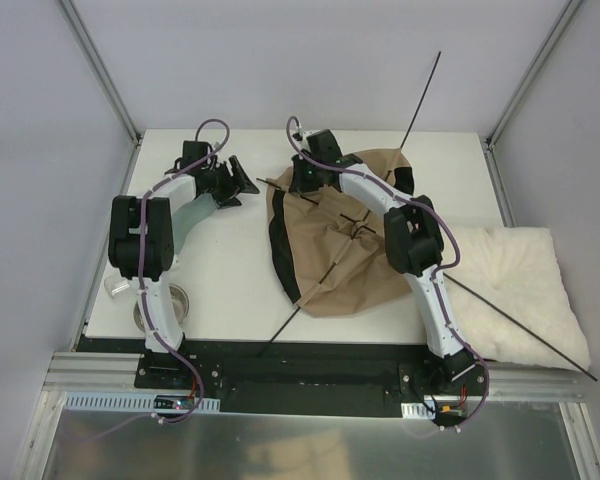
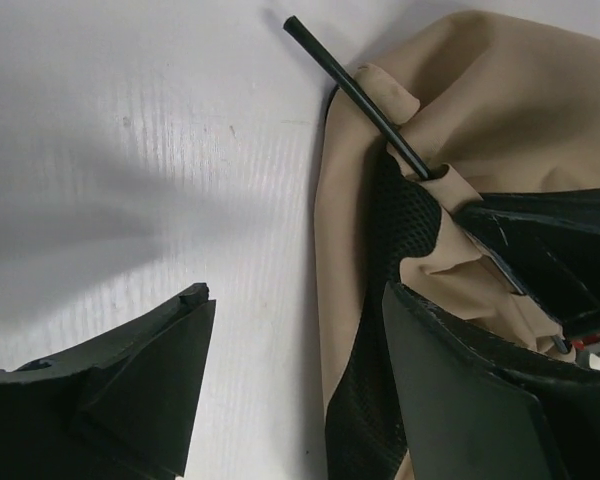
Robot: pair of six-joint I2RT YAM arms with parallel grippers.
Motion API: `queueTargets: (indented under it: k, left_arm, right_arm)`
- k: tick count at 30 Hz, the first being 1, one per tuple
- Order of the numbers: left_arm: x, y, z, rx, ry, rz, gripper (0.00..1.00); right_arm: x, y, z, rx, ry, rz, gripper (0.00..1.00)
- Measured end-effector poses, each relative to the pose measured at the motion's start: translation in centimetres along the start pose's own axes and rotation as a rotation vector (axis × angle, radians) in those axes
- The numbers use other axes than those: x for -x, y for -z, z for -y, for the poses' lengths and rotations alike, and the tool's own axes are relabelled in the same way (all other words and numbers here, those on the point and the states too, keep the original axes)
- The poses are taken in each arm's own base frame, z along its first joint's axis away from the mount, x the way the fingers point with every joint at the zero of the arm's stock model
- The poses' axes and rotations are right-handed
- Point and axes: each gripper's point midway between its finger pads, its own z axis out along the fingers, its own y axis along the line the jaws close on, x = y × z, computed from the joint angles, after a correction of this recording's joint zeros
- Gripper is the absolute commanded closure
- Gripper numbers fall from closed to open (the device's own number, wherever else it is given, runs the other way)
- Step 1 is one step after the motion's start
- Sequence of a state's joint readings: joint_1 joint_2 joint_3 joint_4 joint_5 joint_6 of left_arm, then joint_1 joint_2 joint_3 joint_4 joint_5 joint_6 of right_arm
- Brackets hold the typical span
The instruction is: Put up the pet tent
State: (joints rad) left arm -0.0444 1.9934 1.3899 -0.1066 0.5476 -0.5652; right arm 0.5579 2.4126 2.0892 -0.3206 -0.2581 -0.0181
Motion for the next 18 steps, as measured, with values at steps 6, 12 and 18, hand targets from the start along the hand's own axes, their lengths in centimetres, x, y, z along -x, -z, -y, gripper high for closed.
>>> queueTargets:
  k: [6,12,18]
  left_arm:
    - [-0.4,-2.2,-0.9,-0.001,0.022,-0.018,0.34]
    - [-0.4,-4.4,-0.4,0.011,0.005,-0.014,0.43]
    - [0.3,-7.5,2.3,-0.038,-0.017,0.011,0.42]
  right_arm:
    - [0.3,0.8,0.5,-0.017,-0.047,0.024,1.0]
    - [1.6,2.1,0.9,-0.019,-0.073,0.063,1.0]
    - [1.6,2.4,1.0,-0.015,-0.101,0.072,1.0]
